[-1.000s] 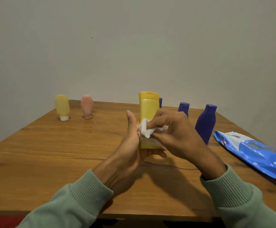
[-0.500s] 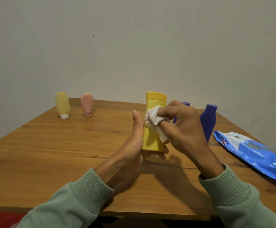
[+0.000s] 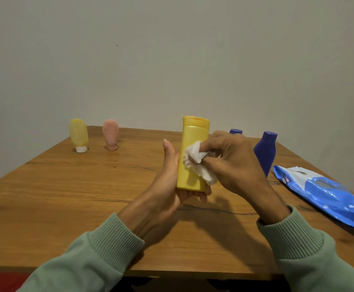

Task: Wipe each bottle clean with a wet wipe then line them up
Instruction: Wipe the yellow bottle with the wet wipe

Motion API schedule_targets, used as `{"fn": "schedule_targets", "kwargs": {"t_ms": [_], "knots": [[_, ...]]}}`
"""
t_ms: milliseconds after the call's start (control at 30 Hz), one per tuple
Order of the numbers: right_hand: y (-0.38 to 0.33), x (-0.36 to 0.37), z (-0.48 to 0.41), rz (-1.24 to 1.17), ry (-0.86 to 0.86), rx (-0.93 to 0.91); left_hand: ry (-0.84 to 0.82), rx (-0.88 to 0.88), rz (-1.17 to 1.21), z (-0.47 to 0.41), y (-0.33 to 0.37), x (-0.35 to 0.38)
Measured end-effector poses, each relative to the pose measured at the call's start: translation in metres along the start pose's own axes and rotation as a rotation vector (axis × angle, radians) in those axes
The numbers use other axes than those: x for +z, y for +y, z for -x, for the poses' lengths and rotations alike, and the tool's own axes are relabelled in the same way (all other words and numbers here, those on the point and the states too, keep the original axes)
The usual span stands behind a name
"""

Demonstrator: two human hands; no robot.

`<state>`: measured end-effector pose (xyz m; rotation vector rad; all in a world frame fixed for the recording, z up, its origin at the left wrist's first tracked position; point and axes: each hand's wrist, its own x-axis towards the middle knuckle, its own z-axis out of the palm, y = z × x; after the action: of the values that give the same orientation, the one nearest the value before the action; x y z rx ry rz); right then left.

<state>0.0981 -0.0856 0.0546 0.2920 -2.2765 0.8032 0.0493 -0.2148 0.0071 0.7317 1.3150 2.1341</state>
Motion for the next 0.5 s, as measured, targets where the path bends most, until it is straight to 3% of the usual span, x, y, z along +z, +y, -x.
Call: {"fn": "schedule_targets", "kwargs": {"t_ms": [267,367,500], "knots": [[0.0103,-0.0026,-0.0023,0.080,0.411,-0.070,-0.173,-0.092,-0.192,0.0074,-0.0067,-0.0011],[0.0104,-0.0038,-0.0033,0.065,0.409,-0.071,-0.160,-0.096,-0.227,0.0072,-0.0067,-0.0013],[0.0044,-0.0044,-0.0029,0.022,0.241,-0.100,-0.111,-0.052,-0.156,0.0054,-0.0064,-0.0003]]}}
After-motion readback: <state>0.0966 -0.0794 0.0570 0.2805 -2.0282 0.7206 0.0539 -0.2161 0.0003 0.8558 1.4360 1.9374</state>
